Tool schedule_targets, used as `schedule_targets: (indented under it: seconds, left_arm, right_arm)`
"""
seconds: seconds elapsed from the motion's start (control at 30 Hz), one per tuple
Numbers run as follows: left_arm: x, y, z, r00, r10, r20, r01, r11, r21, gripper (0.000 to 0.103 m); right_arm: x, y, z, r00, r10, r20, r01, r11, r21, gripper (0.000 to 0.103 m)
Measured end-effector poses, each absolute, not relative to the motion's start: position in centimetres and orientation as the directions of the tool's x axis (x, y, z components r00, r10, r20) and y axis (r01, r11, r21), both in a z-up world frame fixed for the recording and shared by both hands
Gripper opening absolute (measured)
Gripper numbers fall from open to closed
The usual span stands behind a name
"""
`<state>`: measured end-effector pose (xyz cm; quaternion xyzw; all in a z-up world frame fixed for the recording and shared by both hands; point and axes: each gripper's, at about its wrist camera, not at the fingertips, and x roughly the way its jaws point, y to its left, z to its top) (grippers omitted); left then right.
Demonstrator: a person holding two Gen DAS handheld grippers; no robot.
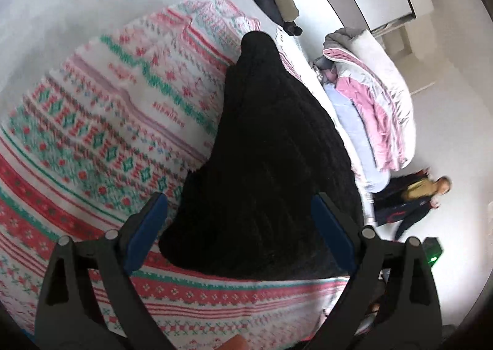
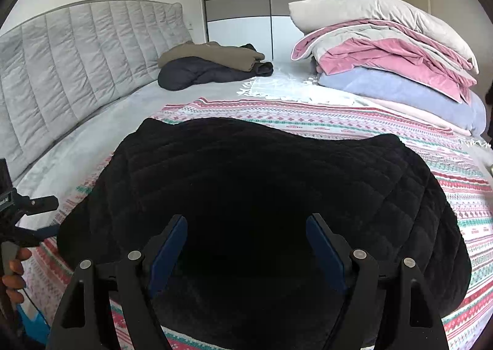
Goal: Fold large clothes
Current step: 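Lower the folded end onto the coat and open both grippers, then grasp the folded coat end with both grippers and lift it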
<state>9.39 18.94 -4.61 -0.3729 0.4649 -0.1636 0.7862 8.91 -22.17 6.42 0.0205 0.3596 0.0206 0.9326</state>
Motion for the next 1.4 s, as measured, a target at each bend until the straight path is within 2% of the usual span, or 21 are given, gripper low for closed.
schedule_targets:
  seconds: [0.27,0.47,0.53,0.7,0.93,1.03,1.1,1.17,1.27,1.4]
  left_arm:
    - [7.1,19.8,-6.3,0.5,-0.632,-0.592,-0.206,0.578,-0.79,0.094]
    - [4.7,16.1,-5.9,0.518,-0.614,-0.595,-0.202,0.588,-0.783,0.094]
    - [4.3,14.5,-6.7,0.542,-0.627,-0.56,-0.198,0.552,-0.81,0.094]
    - [5.9,10.9,-8.4,0.583,-0.607,-0.539,-0.203,0.534,-0.821,0.094]
    - [9.1,10.1,-9.3,0.726,-0.513,-0.457,-0.212,0.465,-0.859,0.091]
    - [10.3,9.8,-9.4,0.762,-0.481,-0.434,-0.202,0.46,-0.865,0.073]
    - [10.7,9.9,-8.9,0.77,-0.483,-0.417,-0.199,0.44,-0.876,0.053]
    - [11.0,10.1,-7.6,0.778,-0.485,-0.399,-0.169,0.45,-0.877,0.044]
    - [10.9,11.0,-4.6,0.799,-0.498,-0.339,-0.078,0.472,-0.878,0.037]
    - [9.3,13.3,0.1,0.854,-0.452,-0.257,0.018,0.52,-0.854,0.035]
  right_arm:
    - [8.0,-21.4,6.3,0.735,0.064,-0.675,-0.06,0.998,0.029,0.081]
    - [7.5,-21.1,6.4,0.74,0.073,-0.669,-0.093,0.996,0.006,0.081]
    - [7.5,-21.3,6.3,0.741,0.067,-0.668,-0.087,0.996,0.003,0.081]
    - [7.6,-21.6,6.4,0.742,0.081,-0.666,-0.072,0.997,0.041,0.081]
    - [8.1,-21.6,6.0,0.742,0.082,-0.666,-0.053,0.997,0.065,0.081]
    - [8.4,-21.9,5.8,0.749,0.058,-0.66,-0.021,0.998,0.064,0.081]
    - [8.5,-22.3,5.9,0.757,0.052,-0.651,0.0,0.997,0.08,0.081]
    - [8.6,-22.7,6.3,0.767,0.046,-0.64,0.022,0.995,0.099,0.081]
    - [8.4,-23.1,7.6,0.796,0.047,-0.603,0.045,0.99,0.135,0.077]
    - [7.7,-23.2,10.1,0.84,0.05,-0.54,0.05,0.984,0.17,0.059]
